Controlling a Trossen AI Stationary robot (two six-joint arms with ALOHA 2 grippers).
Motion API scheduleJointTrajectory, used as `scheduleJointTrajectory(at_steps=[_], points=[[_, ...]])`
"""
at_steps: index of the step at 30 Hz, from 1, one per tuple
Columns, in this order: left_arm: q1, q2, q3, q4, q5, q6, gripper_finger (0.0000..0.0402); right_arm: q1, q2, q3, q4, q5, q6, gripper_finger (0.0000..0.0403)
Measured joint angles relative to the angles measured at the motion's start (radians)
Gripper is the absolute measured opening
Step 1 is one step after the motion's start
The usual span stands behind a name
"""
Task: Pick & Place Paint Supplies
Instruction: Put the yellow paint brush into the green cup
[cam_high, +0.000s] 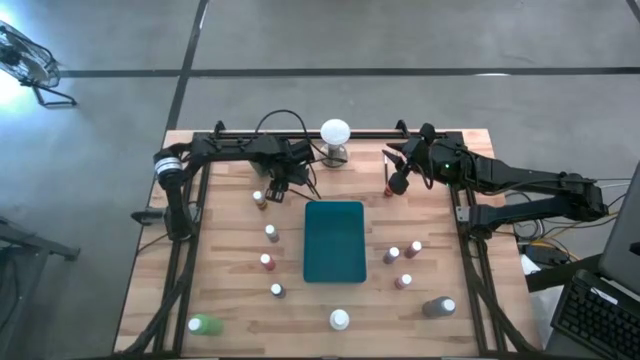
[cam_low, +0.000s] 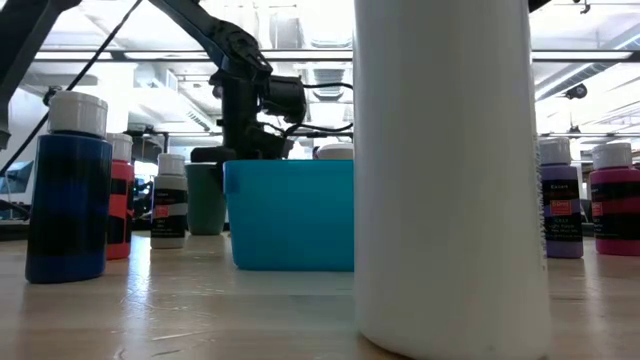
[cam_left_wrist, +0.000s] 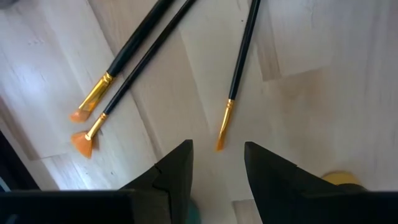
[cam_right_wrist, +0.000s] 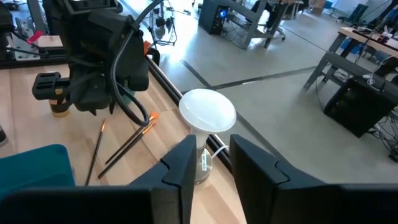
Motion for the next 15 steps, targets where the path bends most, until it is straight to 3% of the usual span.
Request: scheduleJointTrajectory(at_steps=[15], points=[[0.001,0.054,-0.011,0.009,-0.003,0.016,0.0149,0.0,0.0,0.0,0.002,0.0,0.006,0.0126]])
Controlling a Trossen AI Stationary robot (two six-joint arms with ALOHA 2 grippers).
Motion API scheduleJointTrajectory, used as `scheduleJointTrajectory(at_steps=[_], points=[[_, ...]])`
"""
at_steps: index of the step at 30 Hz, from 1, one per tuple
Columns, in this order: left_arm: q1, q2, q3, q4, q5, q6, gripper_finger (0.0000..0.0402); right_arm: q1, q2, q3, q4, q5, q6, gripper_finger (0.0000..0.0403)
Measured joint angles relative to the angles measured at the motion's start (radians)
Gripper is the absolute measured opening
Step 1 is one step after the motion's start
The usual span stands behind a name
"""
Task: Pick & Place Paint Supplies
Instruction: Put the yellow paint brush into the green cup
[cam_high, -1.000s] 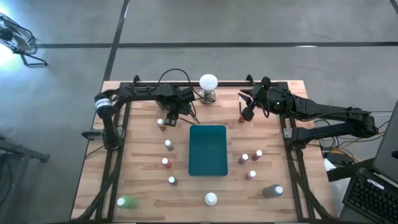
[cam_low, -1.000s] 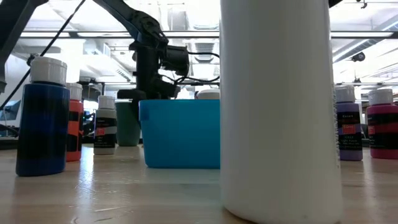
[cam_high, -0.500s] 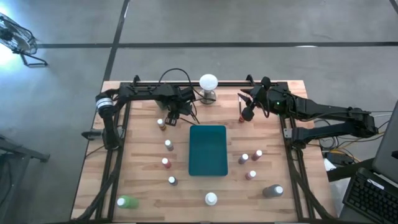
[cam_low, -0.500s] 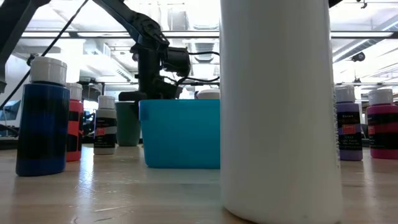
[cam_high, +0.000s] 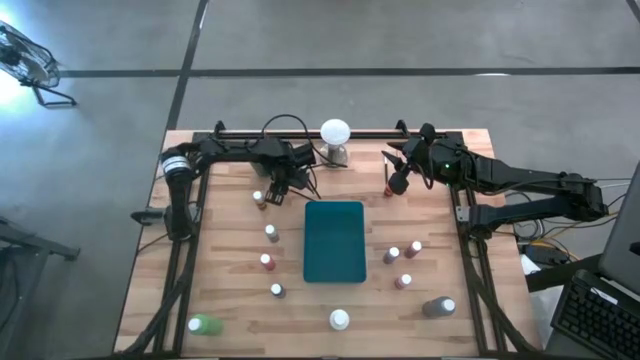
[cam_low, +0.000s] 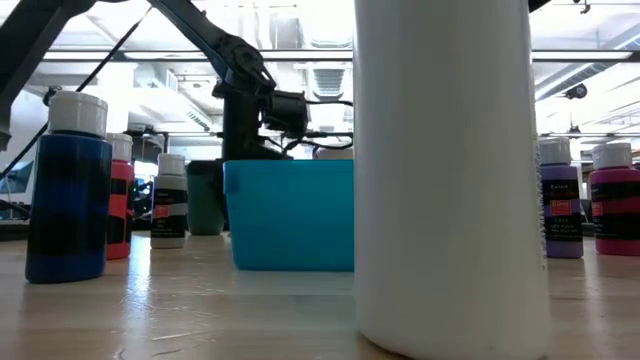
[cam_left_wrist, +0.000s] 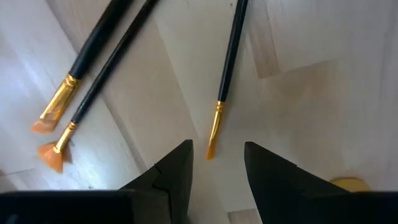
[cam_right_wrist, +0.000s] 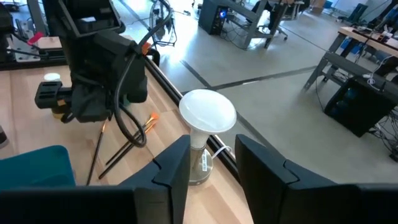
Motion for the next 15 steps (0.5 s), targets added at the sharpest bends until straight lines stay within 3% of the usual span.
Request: scheduleJointTrajectory(at_steps=[15], points=[[0.04,0.019,-0.002,0.007,0.021,0.009,0.0149,0.0,0.0,0.0,-0.002,0.0,0.01,0.0144]])
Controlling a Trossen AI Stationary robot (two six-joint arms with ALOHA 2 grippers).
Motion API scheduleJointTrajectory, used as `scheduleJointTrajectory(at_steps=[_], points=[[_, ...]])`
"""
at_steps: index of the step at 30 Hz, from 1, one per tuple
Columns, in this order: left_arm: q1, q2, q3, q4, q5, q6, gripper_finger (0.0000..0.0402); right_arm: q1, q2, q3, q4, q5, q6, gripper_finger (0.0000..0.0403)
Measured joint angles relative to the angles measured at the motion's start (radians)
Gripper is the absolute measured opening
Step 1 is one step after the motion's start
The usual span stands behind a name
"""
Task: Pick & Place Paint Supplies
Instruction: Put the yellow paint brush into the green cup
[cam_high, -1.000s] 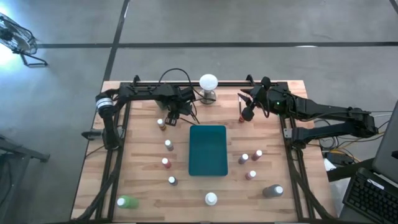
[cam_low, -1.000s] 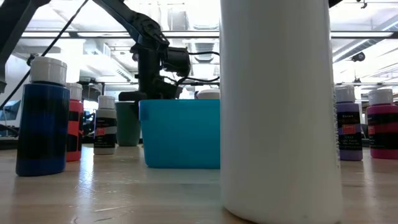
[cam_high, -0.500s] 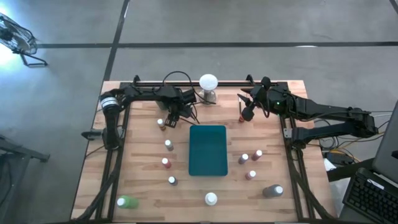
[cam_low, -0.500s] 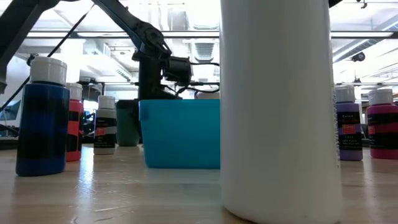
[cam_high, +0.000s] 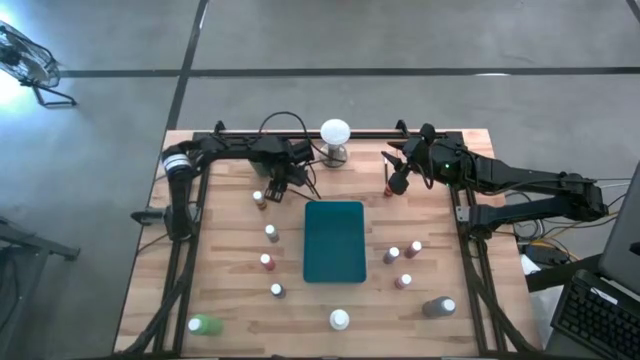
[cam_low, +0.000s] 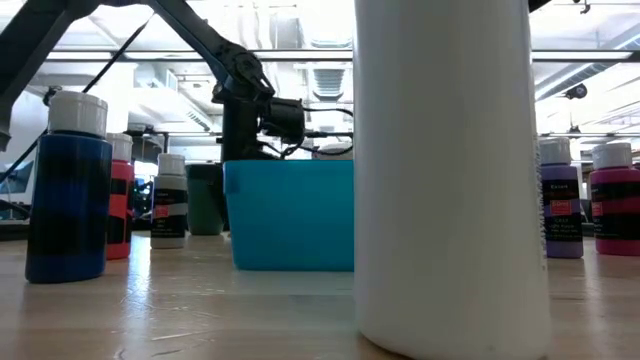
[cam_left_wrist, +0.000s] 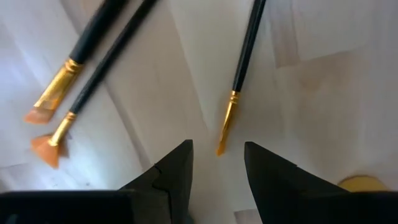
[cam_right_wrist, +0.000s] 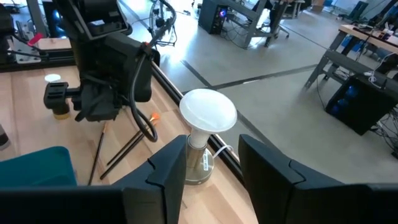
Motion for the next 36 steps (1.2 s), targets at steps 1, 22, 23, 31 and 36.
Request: scheduleJointTrajectory(at_steps=[1,22,23,31,36], points=[[0.0,0.005,0.0,0.001,0.002,0.0,0.0149,0.0,0.0,0.0,0.0,0.0,0.0,0.0143],[0.003,0.049,0.001,-0.021,0.009,-0.022,0.007,0.0,0.0,0.0,0.0,0.0,-0.019,0.0074],[0.003,0.049,0.001,-0.02,0.008,-0.023,0.0059,0.0,0.0,0.0,0.0,0.0,-0.019,0.0071],[0.003,0.05,0.002,-0.017,0.004,-0.032,0.0006,0.0,0.0,0.0,0.0,0.0,-0.019,0.0058],[0.0,0.048,0.002,-0.019,-0.017,-0.032,0.0003,0.0,0.0,0.0,0.0,0.0,-0.019,0.0057]])
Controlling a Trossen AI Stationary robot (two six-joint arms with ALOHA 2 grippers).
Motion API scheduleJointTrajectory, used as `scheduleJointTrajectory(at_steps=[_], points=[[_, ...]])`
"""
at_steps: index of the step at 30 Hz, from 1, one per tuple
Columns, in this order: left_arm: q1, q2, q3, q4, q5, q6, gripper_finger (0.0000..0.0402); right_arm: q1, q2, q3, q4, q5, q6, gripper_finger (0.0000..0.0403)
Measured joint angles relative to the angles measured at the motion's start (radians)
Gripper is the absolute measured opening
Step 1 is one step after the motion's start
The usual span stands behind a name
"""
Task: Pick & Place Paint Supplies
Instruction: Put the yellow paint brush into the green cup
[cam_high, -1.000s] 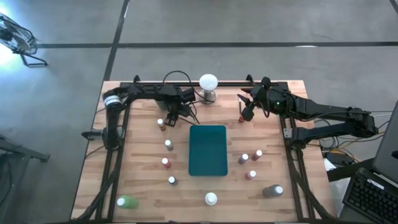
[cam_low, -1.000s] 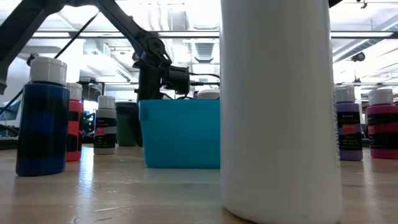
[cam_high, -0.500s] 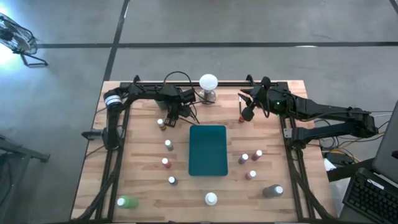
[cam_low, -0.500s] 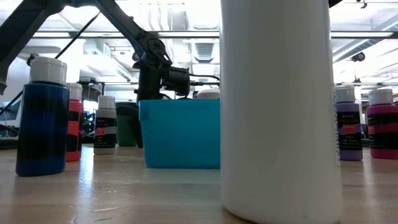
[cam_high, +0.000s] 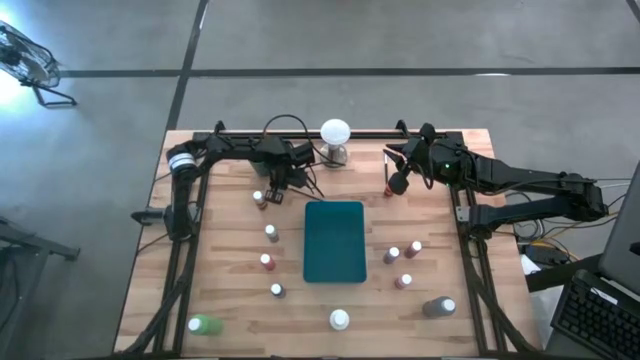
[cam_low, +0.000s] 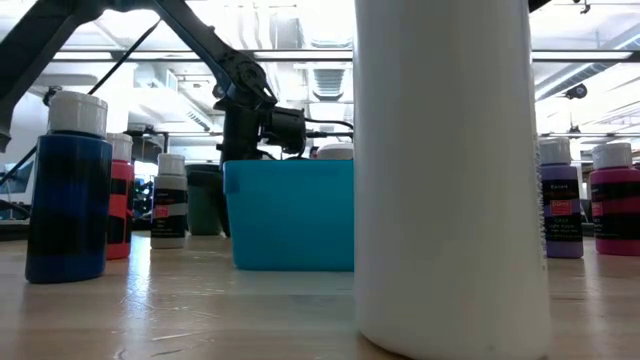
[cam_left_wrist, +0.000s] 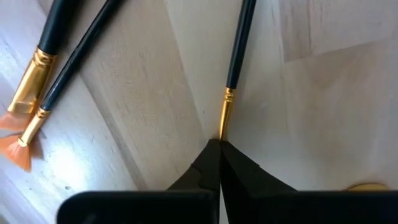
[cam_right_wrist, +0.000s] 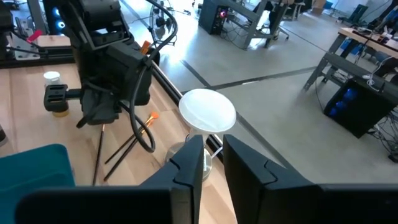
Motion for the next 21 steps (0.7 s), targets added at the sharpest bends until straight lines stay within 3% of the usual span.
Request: scheduleJointTrajectory(at_steps=[10,15,21], points=[[-0.036,-0.049,0.03,-0.058,-0.089,-0.016,0.0001,0.0,0.0,0.0,0.001,0.0,0.001,0.009],[-0.055,-0.069,0.107,-0.101,-0.116,-0.032,0.0001,0.0,0.0,0.0,0.002,0.0,0.003,0.0104],[-0.099,-0.089,0.232,-0.214,-0.223,-0.039,0.0001,0.0,0.0,0.0,0.001,0.0,0.003,0.0116]])
